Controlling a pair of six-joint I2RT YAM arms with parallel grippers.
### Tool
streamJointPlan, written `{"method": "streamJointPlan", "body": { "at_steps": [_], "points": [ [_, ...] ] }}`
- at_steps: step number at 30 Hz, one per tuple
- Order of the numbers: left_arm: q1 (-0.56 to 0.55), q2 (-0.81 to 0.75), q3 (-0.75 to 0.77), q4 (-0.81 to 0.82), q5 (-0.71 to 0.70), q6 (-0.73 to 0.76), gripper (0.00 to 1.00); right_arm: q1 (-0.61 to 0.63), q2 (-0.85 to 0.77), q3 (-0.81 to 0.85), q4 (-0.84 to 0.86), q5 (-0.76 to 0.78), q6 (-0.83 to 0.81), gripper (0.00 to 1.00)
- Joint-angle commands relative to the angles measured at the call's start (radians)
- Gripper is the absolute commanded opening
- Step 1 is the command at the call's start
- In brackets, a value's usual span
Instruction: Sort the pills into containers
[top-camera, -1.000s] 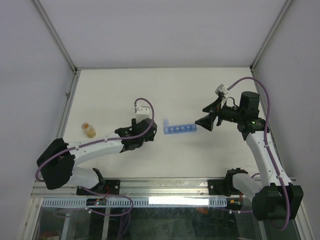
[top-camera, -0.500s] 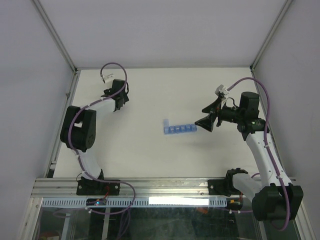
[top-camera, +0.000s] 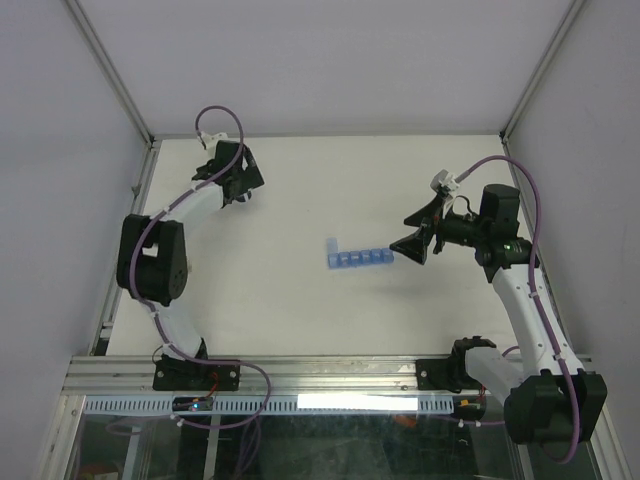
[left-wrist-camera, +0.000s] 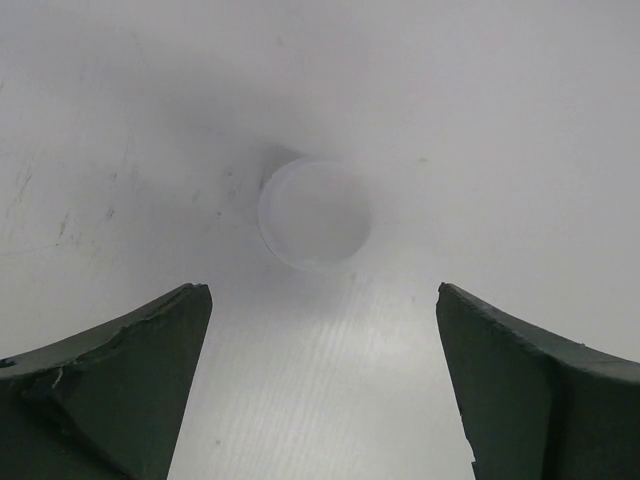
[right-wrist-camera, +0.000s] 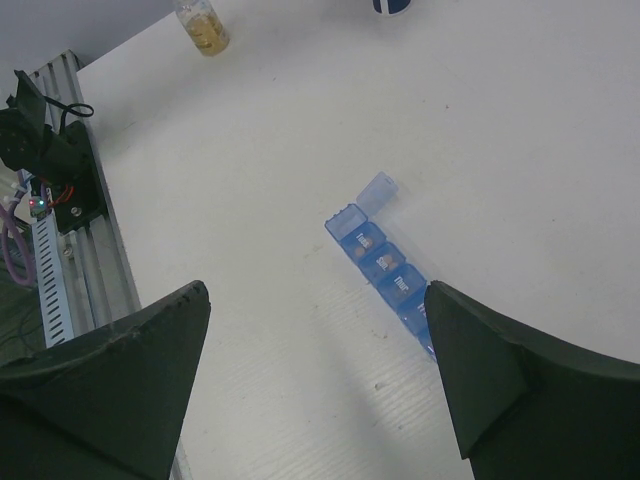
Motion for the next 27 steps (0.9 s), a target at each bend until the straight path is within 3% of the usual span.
{"method": "streamJointPlan", "body": {
  "at_steps": [1,5,10,18,21,27],
  "points": [
    [-0.005,-0.31,-0.083,0.063,0.244,0.112,0.99,-0.004,-0.024,-0.007,0.043,-0.038,0.013,0.92],
    [-0.005,-0.593,-0.304,0.175,0.432,0.167,0.99,-0.003,-0.024,-0.017,0.053,-0.065,0.008,0.92],
    [0.024,-0.792,-0.403,0.052,0.368,0.14,0.99,0.005,-0.025,-0.027,0.062,-0.071,0.009,0.91],
    [0.319,-0.871,-0.456,-0.129,0.492,0.068,0.99,0.016,-0.03,-0.032,0.072,-0.058,0.022,0.91],
    [0.357,-0.855,-0.444,-0.184,0.384,0.031,0.99,0.023,-0.028,-0.034,0.078,-0.052,0.026,0.91],
    [0.357,-0.807,-0.42,-0.335,-0.018,-0.108,0.99,0.033,-0.027,-0.035,0.08,-0.043,0.029,0.91]
  ]
}}
